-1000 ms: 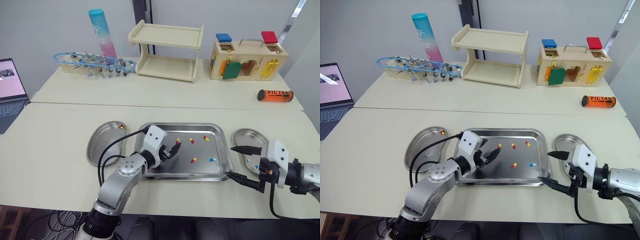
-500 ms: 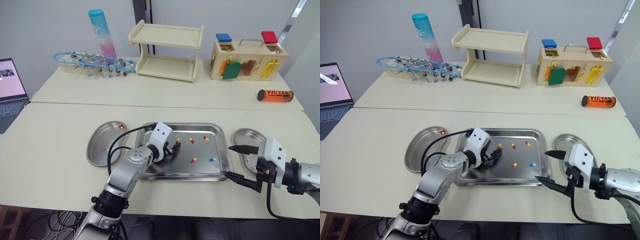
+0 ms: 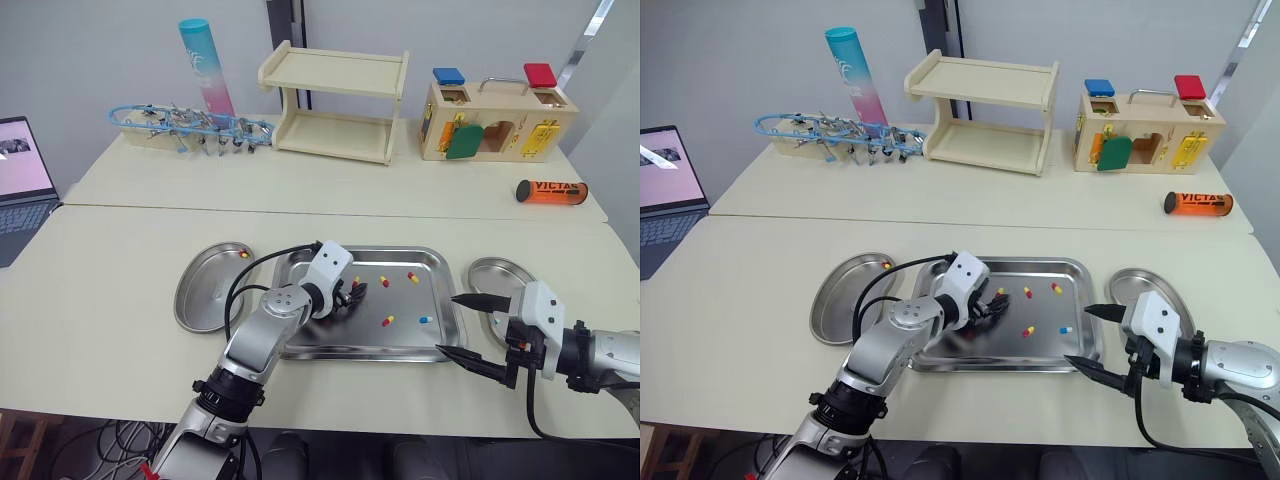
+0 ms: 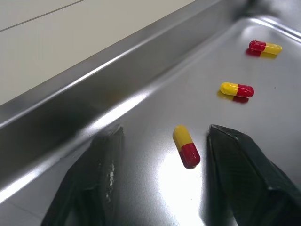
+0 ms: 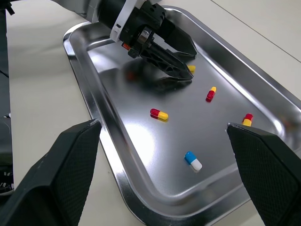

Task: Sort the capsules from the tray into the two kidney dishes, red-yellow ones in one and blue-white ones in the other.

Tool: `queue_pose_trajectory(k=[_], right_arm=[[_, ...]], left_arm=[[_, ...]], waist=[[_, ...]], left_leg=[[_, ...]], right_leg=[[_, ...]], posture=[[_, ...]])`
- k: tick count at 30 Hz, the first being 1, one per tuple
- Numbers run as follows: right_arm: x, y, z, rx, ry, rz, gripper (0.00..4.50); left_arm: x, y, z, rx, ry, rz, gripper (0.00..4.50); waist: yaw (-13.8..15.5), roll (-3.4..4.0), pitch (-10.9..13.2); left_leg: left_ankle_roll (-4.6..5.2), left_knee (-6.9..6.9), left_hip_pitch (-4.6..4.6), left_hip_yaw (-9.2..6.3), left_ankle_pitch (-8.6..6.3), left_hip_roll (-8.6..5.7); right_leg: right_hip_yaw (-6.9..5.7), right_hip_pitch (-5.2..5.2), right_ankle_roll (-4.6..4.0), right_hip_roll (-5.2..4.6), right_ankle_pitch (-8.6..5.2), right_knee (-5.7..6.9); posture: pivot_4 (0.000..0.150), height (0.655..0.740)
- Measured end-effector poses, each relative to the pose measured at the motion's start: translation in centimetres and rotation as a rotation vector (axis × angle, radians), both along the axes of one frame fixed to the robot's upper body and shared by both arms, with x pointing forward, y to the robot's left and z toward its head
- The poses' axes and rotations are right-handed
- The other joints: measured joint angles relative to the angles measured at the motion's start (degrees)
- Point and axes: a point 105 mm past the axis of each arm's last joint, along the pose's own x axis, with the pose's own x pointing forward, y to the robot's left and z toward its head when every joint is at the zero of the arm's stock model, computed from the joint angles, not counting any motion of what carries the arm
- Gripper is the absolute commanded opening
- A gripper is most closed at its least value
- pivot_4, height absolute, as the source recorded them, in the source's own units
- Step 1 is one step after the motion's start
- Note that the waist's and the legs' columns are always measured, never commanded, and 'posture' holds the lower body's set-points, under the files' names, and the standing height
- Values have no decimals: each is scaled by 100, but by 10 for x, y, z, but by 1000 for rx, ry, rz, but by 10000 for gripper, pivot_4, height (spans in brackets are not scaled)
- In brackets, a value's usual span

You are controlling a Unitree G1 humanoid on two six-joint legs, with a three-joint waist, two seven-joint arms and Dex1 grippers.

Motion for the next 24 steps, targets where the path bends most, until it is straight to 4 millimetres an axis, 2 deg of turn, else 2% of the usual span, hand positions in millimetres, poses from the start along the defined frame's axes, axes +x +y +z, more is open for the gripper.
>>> queue_pose_trajectory(k=[7,13,17,24], right_arm=[[0,0,-2,0,10,-7,45000],[0,2,-1,5,5,0,45000],[2,4,3,7,-10,8,45000],[8,16,19,44,-48,73,45000]], left_arm=[[-2,-1,1,-7,3,-28,398],[-4,0,0,-22,-8,-36,126],[-9,11,3,-38,-24,-10,126],[-34,44,47,-120,-163,21,126]], waist=[[0,0,0],[-8,0,0],[-21,-1,1],[-24,-1,1]], left_leg=[[1,0,0,-1,-1,0],[1,0,1,-1,-1,0],[0,-2,-2,-2,0,0],[2,-4,-2,-3,-1,1]], right_leg=[[-1,0,0,0,0,0],[-1,0,0,0,0,0],[0,-5,0,0,0,0],[0,-5,0,0,0,-1]], posture=[[1500,7400],[1500,7400],[1500,7400],[1500,7400]])
